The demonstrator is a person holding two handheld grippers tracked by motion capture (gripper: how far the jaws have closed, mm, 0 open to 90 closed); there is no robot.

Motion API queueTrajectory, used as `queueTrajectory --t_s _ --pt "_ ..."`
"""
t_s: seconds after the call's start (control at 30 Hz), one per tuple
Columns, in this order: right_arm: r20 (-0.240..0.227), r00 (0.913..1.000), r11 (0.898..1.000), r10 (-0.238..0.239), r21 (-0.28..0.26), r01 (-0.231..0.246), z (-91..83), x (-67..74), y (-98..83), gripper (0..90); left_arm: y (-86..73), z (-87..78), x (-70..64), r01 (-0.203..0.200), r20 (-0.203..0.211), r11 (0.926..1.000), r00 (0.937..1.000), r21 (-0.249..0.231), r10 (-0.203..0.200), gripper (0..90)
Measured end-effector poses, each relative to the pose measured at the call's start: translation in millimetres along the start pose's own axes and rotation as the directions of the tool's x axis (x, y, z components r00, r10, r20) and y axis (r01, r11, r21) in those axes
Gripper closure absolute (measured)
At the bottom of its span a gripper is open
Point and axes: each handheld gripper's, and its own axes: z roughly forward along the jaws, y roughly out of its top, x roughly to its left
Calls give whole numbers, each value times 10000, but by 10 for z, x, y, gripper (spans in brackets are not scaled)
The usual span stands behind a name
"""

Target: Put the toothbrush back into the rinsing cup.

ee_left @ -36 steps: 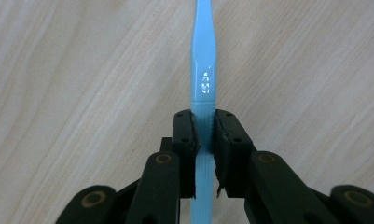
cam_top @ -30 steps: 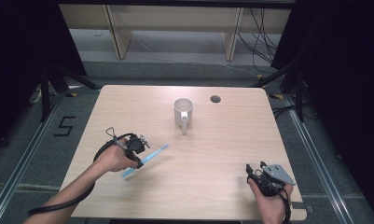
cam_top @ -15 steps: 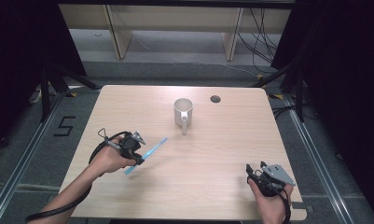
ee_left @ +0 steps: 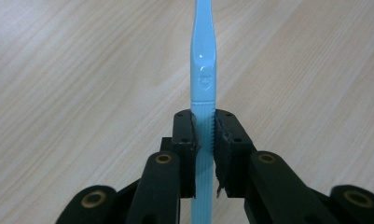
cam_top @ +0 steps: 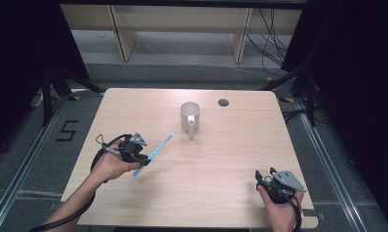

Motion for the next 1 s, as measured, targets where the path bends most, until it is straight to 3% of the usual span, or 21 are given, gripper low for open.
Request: queueTrajectory --t_s 0.13,0.17,0.2,0.23,0.33,0.37,0.4,0.5,0.6,0.63,0.7,0.73,0.8,0.87,0.9,0.93,1.0 --pt "89 9985 9981 -537 -296 539 -9 -45 16 442 11 10 15 96 -99 9983 9999 -572 -102 787" --pt "111 9984 9980 -548 -317 551 -17 -50 19 442 10 8 22 9 -115 9976 9999 -698 -17 787" --pt "38 9999 9998 -169 -121 169 -30 -25 13 443 10 8 22 9 -115 9976 9999 -698 -17 787" --pt "1 9992 9990 -399 -217 399 -23 -49 15 442 6 14 18 96 -201 9934 9997 -1141 -120 787" --pt "-6 9993 9993 -363 -134 363 -37 -45 17 443 -3 14 6 301 -231 9823 9991 -1848 -349 788" --pt "87 9999 9998 -120 -155 122 -49 -24 15 443 -7 13 2 330 -216 9782 9990 -2049 -382 788" --pt "154 9987 9984 -478 -295 483 -46 -45 22 443 -12 15 1 323 -205 9741 9991 -2238 -379 787" --pt "76 9993 9989 -372 -268 374 -43 -27 25 443 -28 29 -2 400 -254 9618 9985 -2708 -487 787" --pt "86 9999 9998 -123 -154 124 -49 16 18 443 -39 35 6 416 -353 9555 9979 -2922 -543 787" --pt "74 9992 9986 -391 -343 393 -32 -1 17 443 -52 51 17 484 -259 9494 9979 -3104 -593 787" --pt "100 9985 9981 -538 -296 541 -33 -10 17 443 -58 58 27 540 -178 9462 9979 -3189 -630 787" --pt "106 9984 9982 -549 -232 552 -32 -7 12 443 -68 67 39 648 -223 9384 9968 -3393 -769 787" --pt "94 9985 9983 -538 -234 540 -28 -5 11 443 -72 74 57 653 -182 9308 9969 -3595 -770 787" --pt "-117 9994 9993 -334 -146 332 -23 9 8 443 -72 74 60 655 -196 9280 9967 -3668 -781 787" --pt "31 9999 9999 -116 -114 117 -37 26 10 443 -72 76 53 740 -261 9217 9955 -3807 -907 787" --pt "69 9997 9996 -242 -124 243 -40 18 12 443 -67 74 61 762 -205 9113 9955 -4046 -924 787" --pt "139 9975 9971 -699 -289 703 -37 -14 20 442 -58 63 64 730 -274 9052 9953 -4188 -929 788"
